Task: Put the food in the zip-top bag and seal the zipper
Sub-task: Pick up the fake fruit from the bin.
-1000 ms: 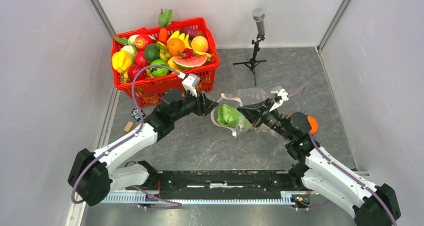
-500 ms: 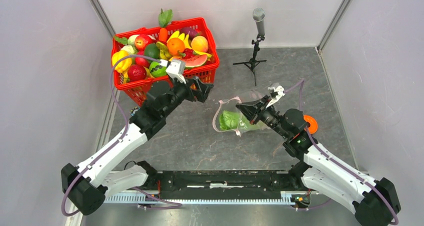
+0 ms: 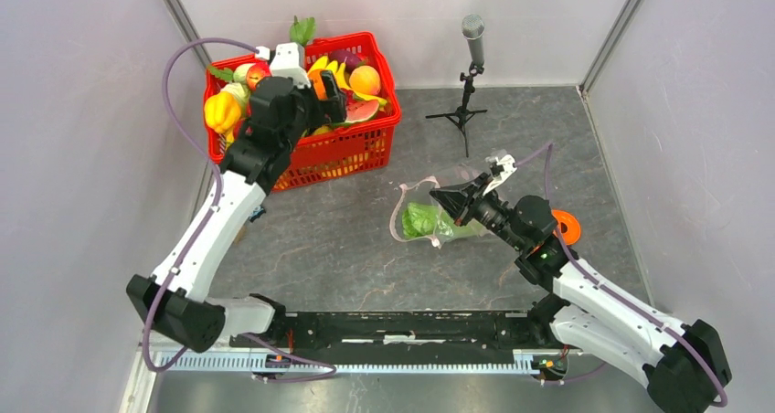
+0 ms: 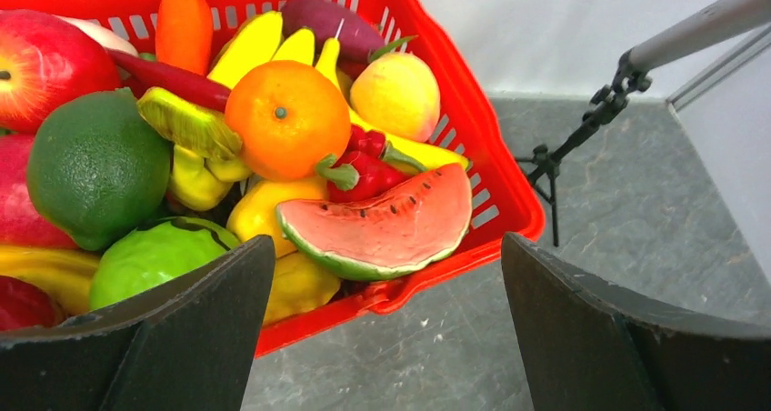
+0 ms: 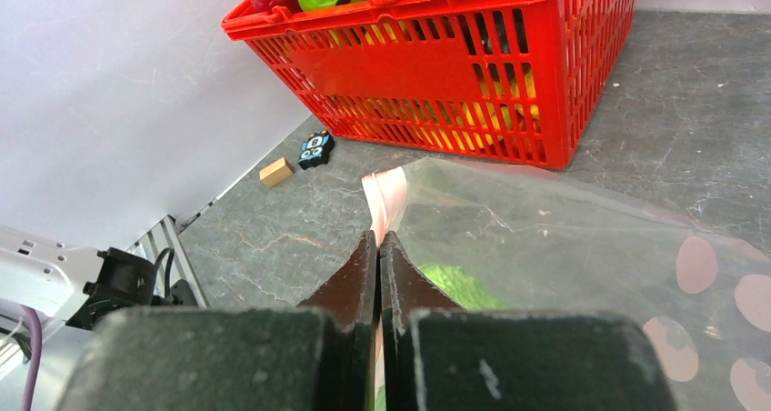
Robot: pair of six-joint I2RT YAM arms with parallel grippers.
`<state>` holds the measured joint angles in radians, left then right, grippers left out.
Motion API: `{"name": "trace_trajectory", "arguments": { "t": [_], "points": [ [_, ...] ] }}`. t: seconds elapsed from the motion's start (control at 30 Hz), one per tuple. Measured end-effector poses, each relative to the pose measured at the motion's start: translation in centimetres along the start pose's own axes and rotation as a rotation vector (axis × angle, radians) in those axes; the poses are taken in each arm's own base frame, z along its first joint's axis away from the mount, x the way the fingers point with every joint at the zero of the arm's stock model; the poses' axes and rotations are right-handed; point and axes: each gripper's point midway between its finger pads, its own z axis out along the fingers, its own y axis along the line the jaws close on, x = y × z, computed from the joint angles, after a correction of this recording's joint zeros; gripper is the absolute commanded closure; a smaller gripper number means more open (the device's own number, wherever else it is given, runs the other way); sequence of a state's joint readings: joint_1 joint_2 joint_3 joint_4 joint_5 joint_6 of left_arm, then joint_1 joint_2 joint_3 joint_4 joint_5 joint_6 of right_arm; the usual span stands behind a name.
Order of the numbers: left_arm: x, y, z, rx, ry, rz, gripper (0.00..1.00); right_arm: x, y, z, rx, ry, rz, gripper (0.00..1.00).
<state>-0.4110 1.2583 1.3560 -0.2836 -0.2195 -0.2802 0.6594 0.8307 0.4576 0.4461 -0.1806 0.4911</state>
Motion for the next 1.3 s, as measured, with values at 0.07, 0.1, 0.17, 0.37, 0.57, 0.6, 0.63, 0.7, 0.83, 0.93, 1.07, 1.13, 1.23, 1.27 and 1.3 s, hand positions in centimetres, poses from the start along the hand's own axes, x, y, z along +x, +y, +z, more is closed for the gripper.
{"name": "trace_trajectory", "arguments": {
  "t": [0.07, 0.1, 0.17, 0.37, 0.57, 0.6, 0.63, 0.7, 0.83, 0.93, 1.07, 1.13, 1.23, 1.27, 1.3],
  "points": [
    [0.0, 0.6, 0.7, -0.014, 0.041, 0.01, 0.0, 0.1, 0.0, 0.1, 0.001, 0.004, 0.001, 1.0],
    [0.0, 1.0, 1.2, -0.021, 0.063, 0.012, 0.0, 0.1, -0.1, 0.2, 0.001, 0.006, 0.001, 1.0],
    [-0.1, 1.9, 2.1, -0.038, 0.089, 0.009, 0.0, 0.2, -0.1, 0.3, 0.002, 0.009, 0.001, 1.0],
    [1.1, 4.1, 3.4, -0.068, 0.158, -0.002, 0.02, 0.3, -0.1, 0.4, 0.002, 0.02, 0.001, 1.0],
    [1.1, 5.0, 4.7, -0.087, 0.157, 0.002, 0.08, 0.6, -0.2, 0.5, 0.0, 0.03, 0.002, 1.0],
    [1.0, 5.0, 4.8, -0.087, 0.152, 0.007, 0.1, 0.6, -0.1, 0.5, -0.001, 0.031, 0.003, 1.0],
    [0.9, 5.1, 4.9, -0.089, 0.146, 0.008, 0.12, 0.7, -0.2, 0.5, -0.001, 0.032, 0.003, 1.0],
    [0.4, 5.3, 5.2, -0.103, 0.123, 0.009, 0.11, 0.6, -0.1, 0.5, -0.003, 0.032, 0.003, 1.0],
    [-0.7, 6.1, 5.7, -0.148, 0.068, 0.007, 0.08, 0.7, -0.1, 0.5, -0.004, 0.033, 0.003, 1.0],
    [-0.9, 6.9, 6.1, -0.191, 0.059, 0.005, 0.07, 0.7, -0.1, 0.5, -0.004, 0.033, 0.003, 1.0],
    [0.4, 8.0, 7.0, -0.246, 0.088, -0.009, 0.08, 0.6, -0.1, 0.5, -0.004, 0.032, 0.003, 1.0],
    [1.1, 8.5, 7.5, -0.278, 0.111, -0.017, 0.09, 0.6, -0.1, 0.5, -0.004, 0.032, 0.003, 1.0],
    [1.9, 8.9, 8.0, -0.298, 0.129, -0.031, 0.09, 0.7, -0.1, 0.5, -0.003, 0.033, 0.003, 1.0],
    [1.9, 8.8, 8.0, -0.295, 0.131, -0.036, 0.08, 0.7, -0.1, 0.5, -0.004, 0.033, 0.003, 1.0],
    [1.9, 8.7, 8.0, -0.287, 0.132, -0.042, 0.07, 0.6, -0.1, 0.5, -0.004, 0.032, 0.004, 1.0]
  ]
}}
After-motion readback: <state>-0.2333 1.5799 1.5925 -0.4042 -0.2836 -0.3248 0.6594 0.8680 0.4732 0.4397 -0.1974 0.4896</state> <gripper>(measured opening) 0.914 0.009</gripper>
